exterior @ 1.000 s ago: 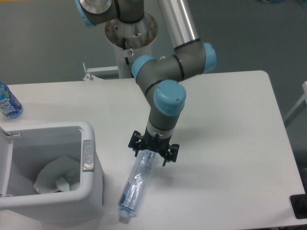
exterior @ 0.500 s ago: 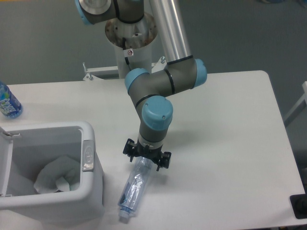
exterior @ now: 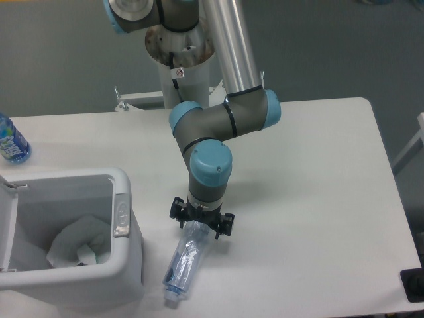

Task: Place the trash in the trash can
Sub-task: 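Close the gripper on the bottle and lift it, then carry the bottle over the trash bin and lower it in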

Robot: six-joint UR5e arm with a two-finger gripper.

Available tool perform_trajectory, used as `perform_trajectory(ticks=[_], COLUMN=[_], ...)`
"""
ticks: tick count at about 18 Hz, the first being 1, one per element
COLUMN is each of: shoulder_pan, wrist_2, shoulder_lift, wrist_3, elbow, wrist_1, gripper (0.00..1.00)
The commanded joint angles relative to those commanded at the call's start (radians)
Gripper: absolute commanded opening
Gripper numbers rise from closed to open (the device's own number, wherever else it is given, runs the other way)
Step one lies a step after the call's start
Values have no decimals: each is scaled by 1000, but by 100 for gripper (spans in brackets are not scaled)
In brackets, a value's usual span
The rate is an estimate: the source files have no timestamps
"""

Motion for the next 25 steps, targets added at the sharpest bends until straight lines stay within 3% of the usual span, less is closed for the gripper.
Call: perform_trajectory(ticks=[4, 10, 14, 16, 19, 25], shoulder_pan=[0, 3, 58, 101, 172, 170], wrist_2=[0, -3, -12, -53, -214, -290], shoulder_lift=[5, 18, 61, 74, 123, 224], wrist_3=[5, 24, 57, 66, 38, -162], elbow=[3, 25, 34, 81, 176, 291], wrist_1=[0, 0, -2, 15, 15, 15], gripper=[64, 62, 59, 59, 59, 59])
